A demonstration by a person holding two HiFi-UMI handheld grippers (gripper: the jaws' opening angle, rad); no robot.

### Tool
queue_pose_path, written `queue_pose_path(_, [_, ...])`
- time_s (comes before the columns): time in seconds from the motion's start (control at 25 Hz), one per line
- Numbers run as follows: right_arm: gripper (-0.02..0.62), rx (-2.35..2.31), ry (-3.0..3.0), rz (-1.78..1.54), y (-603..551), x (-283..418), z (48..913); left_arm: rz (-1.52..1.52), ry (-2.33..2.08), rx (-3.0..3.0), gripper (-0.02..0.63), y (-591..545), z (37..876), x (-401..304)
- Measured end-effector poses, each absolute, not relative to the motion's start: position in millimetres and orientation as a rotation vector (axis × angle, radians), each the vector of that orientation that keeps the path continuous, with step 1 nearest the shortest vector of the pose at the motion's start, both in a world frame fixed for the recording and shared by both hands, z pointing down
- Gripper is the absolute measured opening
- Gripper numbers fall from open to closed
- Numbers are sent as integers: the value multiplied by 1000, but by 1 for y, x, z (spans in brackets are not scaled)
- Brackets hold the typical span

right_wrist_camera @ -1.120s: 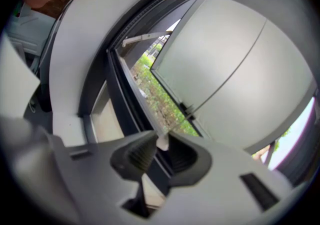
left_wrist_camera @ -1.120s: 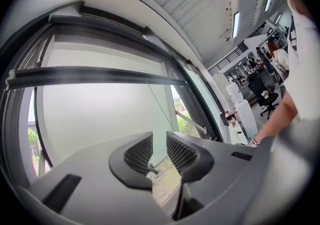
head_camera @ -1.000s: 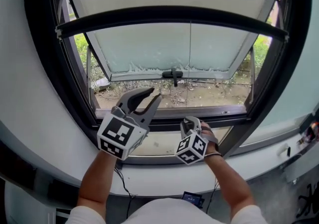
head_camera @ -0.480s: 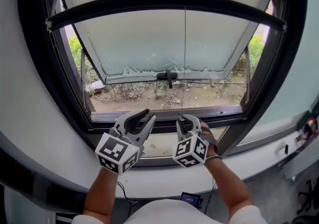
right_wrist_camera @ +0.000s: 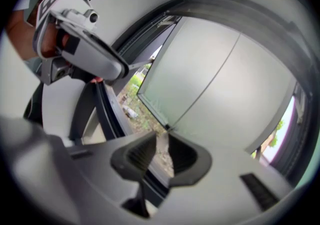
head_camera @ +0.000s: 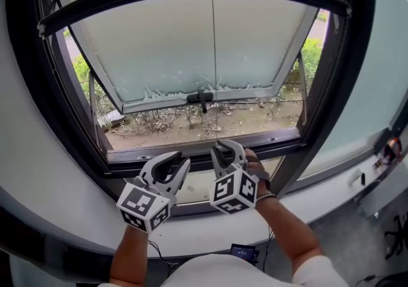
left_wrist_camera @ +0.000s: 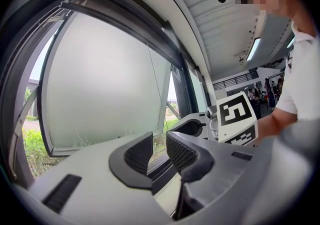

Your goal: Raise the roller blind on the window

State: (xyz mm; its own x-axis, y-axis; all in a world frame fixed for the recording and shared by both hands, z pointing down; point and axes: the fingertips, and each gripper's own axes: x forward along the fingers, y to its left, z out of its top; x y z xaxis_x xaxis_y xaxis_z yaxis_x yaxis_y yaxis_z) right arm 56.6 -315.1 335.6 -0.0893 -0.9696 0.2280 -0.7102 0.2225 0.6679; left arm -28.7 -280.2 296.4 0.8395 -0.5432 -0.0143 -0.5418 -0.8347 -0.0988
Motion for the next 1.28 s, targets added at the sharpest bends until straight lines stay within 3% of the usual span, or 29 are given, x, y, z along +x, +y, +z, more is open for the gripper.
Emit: queue_pose_path(1.28, [84,1662,-1883,-736,-295,58,261,-69,820,-2985,98,-261,320,-8])
